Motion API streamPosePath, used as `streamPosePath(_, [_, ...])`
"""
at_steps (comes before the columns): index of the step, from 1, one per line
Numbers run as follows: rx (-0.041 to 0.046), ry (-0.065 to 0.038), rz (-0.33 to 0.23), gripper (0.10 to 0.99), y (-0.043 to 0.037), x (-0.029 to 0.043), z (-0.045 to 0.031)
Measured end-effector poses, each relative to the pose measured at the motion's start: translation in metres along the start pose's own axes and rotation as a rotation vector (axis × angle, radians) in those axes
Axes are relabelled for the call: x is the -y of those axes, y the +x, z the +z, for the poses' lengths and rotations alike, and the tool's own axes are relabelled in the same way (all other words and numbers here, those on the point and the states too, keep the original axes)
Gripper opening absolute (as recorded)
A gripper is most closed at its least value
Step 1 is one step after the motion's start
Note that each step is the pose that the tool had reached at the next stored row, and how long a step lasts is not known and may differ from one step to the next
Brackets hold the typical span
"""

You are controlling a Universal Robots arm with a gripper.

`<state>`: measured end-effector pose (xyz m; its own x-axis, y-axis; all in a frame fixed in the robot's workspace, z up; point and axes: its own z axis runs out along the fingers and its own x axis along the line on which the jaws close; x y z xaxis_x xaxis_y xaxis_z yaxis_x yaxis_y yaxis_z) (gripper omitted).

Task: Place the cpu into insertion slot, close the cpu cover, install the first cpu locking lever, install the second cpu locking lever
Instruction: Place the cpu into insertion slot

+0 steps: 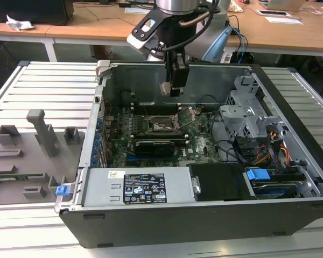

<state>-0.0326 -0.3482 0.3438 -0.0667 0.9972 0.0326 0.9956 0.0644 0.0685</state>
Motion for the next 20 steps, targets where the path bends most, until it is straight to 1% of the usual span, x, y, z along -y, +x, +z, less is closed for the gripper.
streamPosePath(4, [0.0008,0.0,0.009,0.537,0.0002,0.0011,0.0088])
streamPosePath(6, [0.0028,0.0,0.009,0.537,0.0003,0.0021,0.0119])
streamPosePath(8, [0.0028,-0.001,0.009,0.537,0.0002,0.0023,0.0149])
streamPosePath(12, [0.0053,-0.003,0.009,0.537,0.0005,0.0036,0.0207])
streamPosePath(20, [0.0048,-0.003,0.009,0.537,0.0004,0.0042,0.0293])
